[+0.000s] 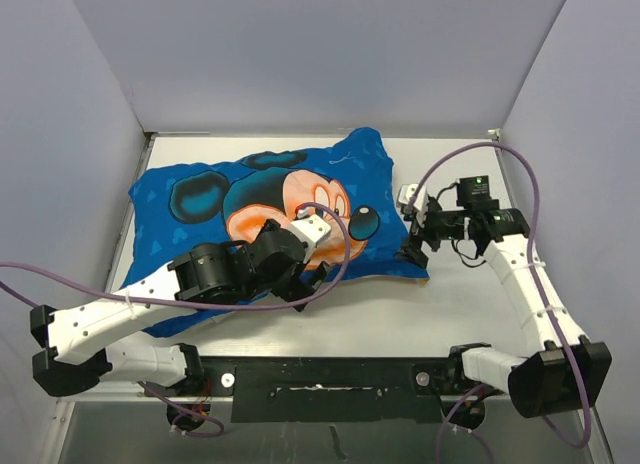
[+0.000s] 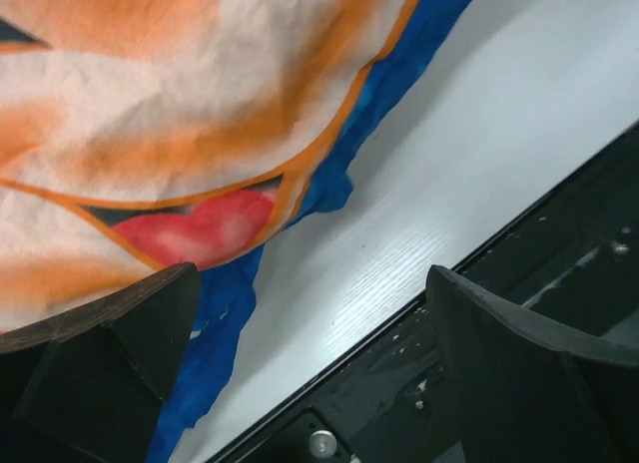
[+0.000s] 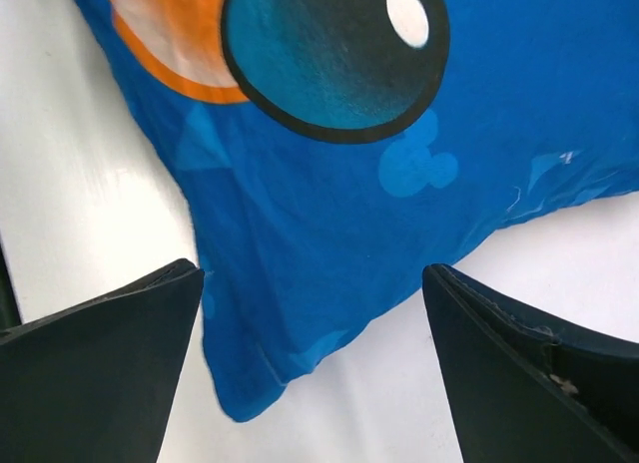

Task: Put the pillow into the pillowcase
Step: Pick up the pillowcase from the center of the board.

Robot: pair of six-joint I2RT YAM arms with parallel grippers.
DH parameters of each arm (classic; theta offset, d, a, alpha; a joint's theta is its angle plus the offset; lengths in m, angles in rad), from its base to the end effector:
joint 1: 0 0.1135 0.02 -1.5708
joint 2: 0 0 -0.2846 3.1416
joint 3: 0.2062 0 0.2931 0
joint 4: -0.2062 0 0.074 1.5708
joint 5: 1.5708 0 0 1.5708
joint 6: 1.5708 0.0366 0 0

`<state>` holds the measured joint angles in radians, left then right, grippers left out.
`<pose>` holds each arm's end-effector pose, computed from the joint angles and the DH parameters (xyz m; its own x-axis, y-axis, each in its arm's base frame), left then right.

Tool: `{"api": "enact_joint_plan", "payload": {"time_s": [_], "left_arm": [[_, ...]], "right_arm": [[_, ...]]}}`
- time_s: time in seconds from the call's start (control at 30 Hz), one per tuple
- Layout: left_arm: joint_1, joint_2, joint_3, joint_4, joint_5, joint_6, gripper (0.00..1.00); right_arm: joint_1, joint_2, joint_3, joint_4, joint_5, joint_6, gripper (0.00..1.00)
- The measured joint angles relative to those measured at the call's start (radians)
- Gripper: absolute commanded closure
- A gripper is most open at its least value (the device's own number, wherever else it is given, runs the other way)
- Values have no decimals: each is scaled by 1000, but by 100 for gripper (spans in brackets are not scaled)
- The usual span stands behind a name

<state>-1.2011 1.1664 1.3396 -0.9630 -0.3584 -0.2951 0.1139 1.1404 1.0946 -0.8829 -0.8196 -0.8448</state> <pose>0.1047 -0.2345 0.4068 -0.4735 0.4682 -0.7460 0.6754 0.7366 0.0336 0.2452 0.0550 0.3397 -0.1450 -0.5303 -0.8353 -0.9352 0.3491 -0.0593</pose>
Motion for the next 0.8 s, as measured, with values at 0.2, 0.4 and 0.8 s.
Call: {"api": "enact_joint_plan", "payload": {"time_s": [0.2,0.4,0.8], "left_arm": [[13,100,-23,-111,-111,-53,2],[53,123,-81,-117,-126,-51,8],[123,35,-150,100,57,67,20]], "right_arm": [[53,65,-43,77,163,27,27],[53,65,-50,87,190,45,90],[42,98,243,-63,74,79,100]]}}
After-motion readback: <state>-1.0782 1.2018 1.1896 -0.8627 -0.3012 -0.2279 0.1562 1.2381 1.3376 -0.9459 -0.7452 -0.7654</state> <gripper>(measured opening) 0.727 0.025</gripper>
